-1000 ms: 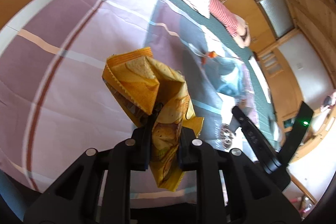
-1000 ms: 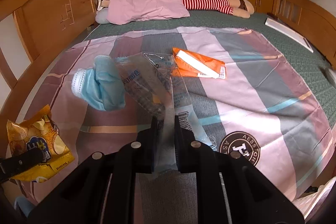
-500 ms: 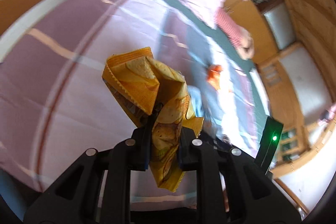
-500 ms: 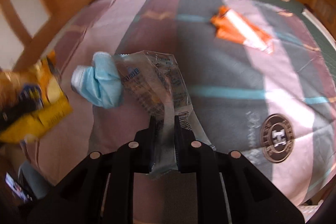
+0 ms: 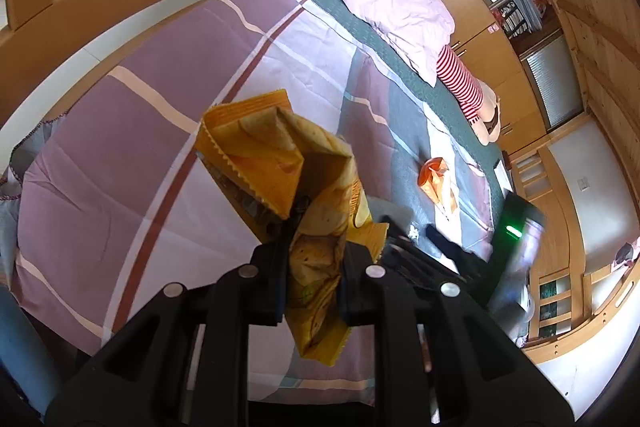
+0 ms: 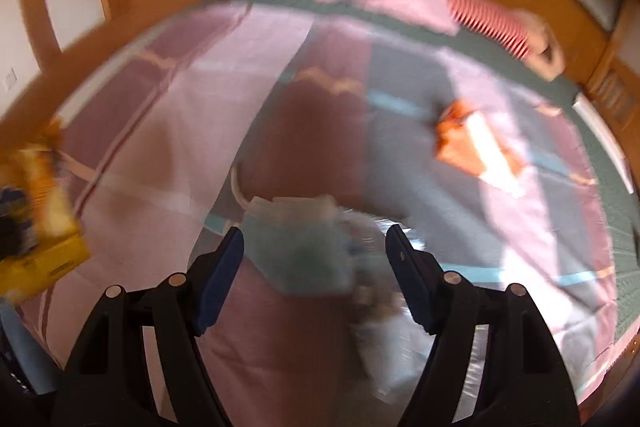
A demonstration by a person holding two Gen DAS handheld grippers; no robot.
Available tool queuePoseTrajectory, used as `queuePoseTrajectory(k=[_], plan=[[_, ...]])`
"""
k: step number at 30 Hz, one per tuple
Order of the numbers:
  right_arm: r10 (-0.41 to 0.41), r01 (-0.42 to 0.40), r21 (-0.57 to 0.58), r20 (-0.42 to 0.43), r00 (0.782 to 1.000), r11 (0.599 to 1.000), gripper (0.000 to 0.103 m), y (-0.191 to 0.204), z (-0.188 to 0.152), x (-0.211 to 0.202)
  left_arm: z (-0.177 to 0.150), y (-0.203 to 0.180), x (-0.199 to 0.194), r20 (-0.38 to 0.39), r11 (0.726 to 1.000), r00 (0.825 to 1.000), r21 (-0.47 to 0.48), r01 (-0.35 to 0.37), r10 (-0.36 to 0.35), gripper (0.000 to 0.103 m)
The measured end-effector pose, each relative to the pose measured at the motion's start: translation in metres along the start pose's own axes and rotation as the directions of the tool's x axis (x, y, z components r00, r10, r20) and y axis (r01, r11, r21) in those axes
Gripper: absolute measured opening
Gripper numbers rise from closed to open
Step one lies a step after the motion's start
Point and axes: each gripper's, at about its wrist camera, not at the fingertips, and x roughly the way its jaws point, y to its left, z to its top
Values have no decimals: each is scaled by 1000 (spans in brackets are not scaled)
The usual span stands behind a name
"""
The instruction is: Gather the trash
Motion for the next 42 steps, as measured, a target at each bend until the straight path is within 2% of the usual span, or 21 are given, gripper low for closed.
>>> queuePoseTrajectory(k=[1,3,5,7,8,10,12,16,20,22,25,27,29,31,33,34,35,37,39,41,42], plan=[[20,-19,13,-30,999,1000,21,-3,-2,8,1,2,0,0,1000,1000,-5,0,0,19],[46,-45,85,-11,999,995,19,-13,-2,5,1,4,-2,2,1000,1000,-9,-1,1,19],[96,-113,174,107,990,978,19,-29,-1,-25,1,3,-2,2,1000,1000,-9,4,-4,19],[173,-239,237,268,948,942,19,-48,-3,-59,-1,-1,-1,-1,1000,1000,3,13,-13,19],[168,-247,252,298,940,936,19,-53,-4,-67,-2,-2,-1,-5,1000,1000,10,17,-17,19],[123,-186,247,249,961,951,19,-52,-9,-62,-4,-5,2,-14,1000,1000,20,24,-24,19],[127,-184,263,218,968,947,19,-55,-15,-59,-5,-6,5,-24,999,999,23,36,-36,19],[88,-208,319,353,932,925,19,-81,-35,-113,-7,-16,9,-44,993,994,53,103,-100,19],[87,-193,322,316,945,927,19,-109,-75,-155,-19,-45,17,-94,967,975,137,214,-203,19],[33,-150,349,320,947,925,19,-138,-104,-187,-29,-63,18,-121,943,959,188,274,-255,19],[-66,-58,399,291,955,915,19,-182,-147,-224,-54,-96,20,-171,889,929,277,364,-327,19],[-153,39,437,230,961,898,20,-208,-178,-240,-75,-120,21,-230,839,892,313,446,-388,19],[-210,120,473,143,967,873,20,-230,-208,-249,-103,-149,22,-316,772,837,336,539,-447,19],[-204,168,496,19,979,852,24,-248,-244,-250,-136,-178,20,-411,693,772,358,626,-485,19],[-117,151,491,-99,988,858,51,-259,-273,-241,-167,-200,17,-477,628,731,390,674,-488,19],[-63,132,501,-152,986,855,57,-265,-288,-236,-184,-212,16,-510,593,710,405,696,-486,19],[-58,140,520,-170,984,843,60,-269,-300,-239,-202,-223,15,-548,554,685,416,721,-480,19],[-140,197,567,-143,980,800,63,-283,-320,-262,-237,-243,18,-624,484,638,430,762,-451,20],[-255,262,627,-104,961,734,69,-301,-331,-291,-268,-259,21,-671,428,613,450,784,-417,20],[-323,279,686,-68,944,672,73,-318,-340,-315,-301,-273,26,-714,381,599,473,794,-361,34],[-339,266,715,-43,940,646,75,-326,-343,-328,-315,-279,31,-735,370,598,484,793,-319,61]])
